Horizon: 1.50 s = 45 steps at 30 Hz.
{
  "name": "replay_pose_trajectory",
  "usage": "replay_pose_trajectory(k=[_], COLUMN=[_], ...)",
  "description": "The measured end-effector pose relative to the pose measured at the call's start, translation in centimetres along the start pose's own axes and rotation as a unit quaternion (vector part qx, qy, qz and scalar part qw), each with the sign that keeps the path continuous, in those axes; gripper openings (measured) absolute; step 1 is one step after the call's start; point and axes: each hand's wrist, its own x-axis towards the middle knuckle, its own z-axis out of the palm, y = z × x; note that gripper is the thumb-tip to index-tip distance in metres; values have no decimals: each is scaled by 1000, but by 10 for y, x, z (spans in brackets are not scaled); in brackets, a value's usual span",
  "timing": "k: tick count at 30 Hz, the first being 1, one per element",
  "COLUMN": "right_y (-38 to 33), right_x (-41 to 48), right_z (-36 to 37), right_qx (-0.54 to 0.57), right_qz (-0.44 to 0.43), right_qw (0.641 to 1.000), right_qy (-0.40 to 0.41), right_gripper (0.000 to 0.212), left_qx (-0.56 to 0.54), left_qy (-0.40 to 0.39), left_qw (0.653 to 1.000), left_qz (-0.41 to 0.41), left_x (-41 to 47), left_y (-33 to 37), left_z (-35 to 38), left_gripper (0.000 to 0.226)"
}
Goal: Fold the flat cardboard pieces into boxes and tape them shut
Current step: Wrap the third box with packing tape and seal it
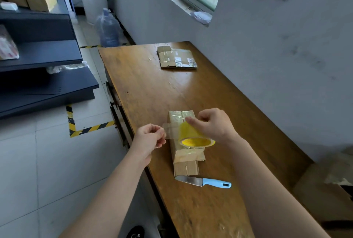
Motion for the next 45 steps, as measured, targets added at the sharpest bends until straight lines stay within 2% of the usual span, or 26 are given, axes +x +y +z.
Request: replay_pose_trajectory(k=[2,8,14,32,35,40,45], right_y=[-1,-16,-18,-17,-17,-14,-11], right_x=[0,1,0,7,8,12,12], right_z=[-3,2,14,32,34,36,37], right_qx=[27,-201,-295,-346,-352,-335,-328], right_qz=[-7,-38,-50,-15,-9,-1,1], right_qw=[999,978,954,938,935,941,944], right_qy=[27,30,1,-29,-41,-43,-35], right_gripper=[53,44,45,45,39,36,35], left_qx=[-1,-20,-37,-38,-26,76,229], left_qy=[6,57,59,45,38,38,27], left_qw=[1000,996,990,987,987,992,973], left_qz=[-14,-71,-126,-151,-154,-92,-32], left_x=[1,9,16,33,34,36,34], left_y=[-6,-28,-57,-80,-83,-86,-95], left_z=[3,12,18,28,33,46,52], left_gripper=[12,5,3,5,4,8,24])
